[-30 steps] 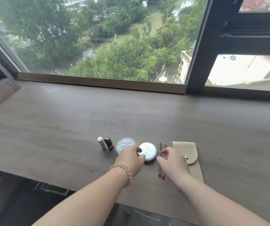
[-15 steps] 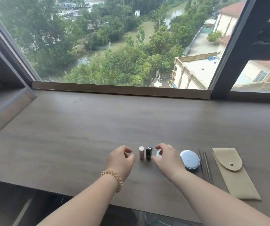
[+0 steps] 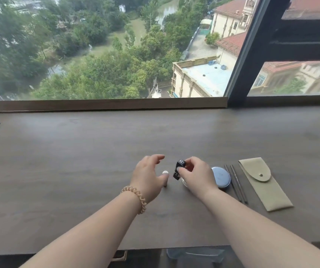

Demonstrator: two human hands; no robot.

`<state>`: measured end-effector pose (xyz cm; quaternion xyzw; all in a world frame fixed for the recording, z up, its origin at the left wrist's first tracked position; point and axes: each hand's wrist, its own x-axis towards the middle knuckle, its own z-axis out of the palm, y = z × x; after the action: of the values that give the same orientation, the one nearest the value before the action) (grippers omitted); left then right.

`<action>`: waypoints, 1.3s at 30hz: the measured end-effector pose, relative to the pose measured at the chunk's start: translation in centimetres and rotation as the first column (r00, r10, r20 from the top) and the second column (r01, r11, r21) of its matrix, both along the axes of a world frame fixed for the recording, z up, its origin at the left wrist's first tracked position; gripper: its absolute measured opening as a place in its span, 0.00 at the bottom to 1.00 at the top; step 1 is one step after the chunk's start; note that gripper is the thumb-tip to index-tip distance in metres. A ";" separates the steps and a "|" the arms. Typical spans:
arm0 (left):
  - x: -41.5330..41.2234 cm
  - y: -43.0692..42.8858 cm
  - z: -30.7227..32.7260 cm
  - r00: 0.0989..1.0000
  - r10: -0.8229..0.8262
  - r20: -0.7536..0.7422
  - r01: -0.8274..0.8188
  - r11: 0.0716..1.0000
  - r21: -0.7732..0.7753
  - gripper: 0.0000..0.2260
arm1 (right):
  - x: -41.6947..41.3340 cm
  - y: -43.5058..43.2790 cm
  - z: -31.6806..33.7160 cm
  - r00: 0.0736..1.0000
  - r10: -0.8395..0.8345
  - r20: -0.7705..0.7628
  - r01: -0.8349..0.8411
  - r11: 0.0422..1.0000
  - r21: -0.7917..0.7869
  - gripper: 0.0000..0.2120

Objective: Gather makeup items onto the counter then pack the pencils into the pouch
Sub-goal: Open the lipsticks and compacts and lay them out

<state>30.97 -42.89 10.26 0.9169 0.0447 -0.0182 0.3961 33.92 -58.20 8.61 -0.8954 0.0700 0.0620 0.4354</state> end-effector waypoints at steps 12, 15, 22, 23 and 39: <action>2.1 -5.4 8.1 0.998 0.052 0.022 -0.032 0.837 -0.546 0.07 | -2.2 -4.0 8.9 0.991 0.113 0.074 -0.134 0.747 0.651 0.14; 1.8 -5.9 8.5 0.992 0.103 -0.067 -0.122 0.759 -0.640 0.07 | -1.9 -3.8 8.9 0.988 0.120 0.100 -0.153 0.867 0.475 0.12; 1.7 -6.9 9.1 0.950 0.261 -0.170 -0.308 0.701 -0.643 0.03 | -1.5 -3.7 9.3 0.984 0.112 0.141 -0.118 0.992 0.038 0.11; 1.8 -7.0 9.1 0.943 0.289 -0.167 -0.327 0.700 -0.635 0.05 | -1.6 -3.7 9.4 0.978 0.123 0.167 -0.125 0.992 -0.002 0.12; 1.8 -6.1 10.8 0.859 0.488 -0.152 -0.432 0.535 -0.726 0.05 | -2.8 -8.6 7.4 0.994 0.065 0.083 -0.085 0.959 0.272 0.02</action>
<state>32.76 -49.01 21.02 0.6312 0.2589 0.1020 0.7240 31.12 -66.81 15.98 -0.8300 0.0107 0.0547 0.5550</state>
